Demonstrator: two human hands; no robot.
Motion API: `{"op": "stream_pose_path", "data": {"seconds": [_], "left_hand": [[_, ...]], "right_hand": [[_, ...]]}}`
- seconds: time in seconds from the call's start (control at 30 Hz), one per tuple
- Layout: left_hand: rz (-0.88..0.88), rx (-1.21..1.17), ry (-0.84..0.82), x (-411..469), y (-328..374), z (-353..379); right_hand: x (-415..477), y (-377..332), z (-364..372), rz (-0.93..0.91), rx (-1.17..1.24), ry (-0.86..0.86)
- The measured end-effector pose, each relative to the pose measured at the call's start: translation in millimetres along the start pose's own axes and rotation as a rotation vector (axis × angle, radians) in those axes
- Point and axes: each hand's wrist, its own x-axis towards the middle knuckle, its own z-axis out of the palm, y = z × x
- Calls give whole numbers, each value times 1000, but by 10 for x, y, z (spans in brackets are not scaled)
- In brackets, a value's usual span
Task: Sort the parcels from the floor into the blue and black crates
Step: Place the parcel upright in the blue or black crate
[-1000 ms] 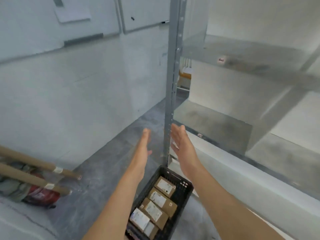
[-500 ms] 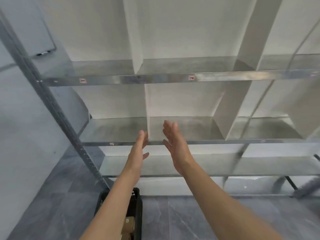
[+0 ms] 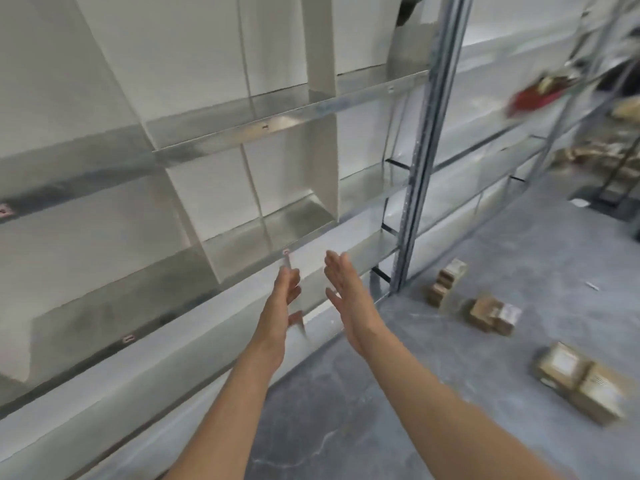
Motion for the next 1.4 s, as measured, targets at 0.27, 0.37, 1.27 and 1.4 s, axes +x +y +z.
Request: {"op": "stream_pose_path", "data": {"seconds": [0.27,0.37,1.27,1.4], "left_hand": [[-85,110,-334,578,-123,1627],[-111,144,-445,847,-195,2127],[-413,416,-809,3512,-840,5604],[-489,468,-774,3683,-1064,6228]], "right_hand": [[-94,-363,-1507,-61,42,307],[-22,-382,-1970,-52,81,429],[1517,-429,-5512,115,198,1037],[1621,-333,-6305,170,237,1052]]}}
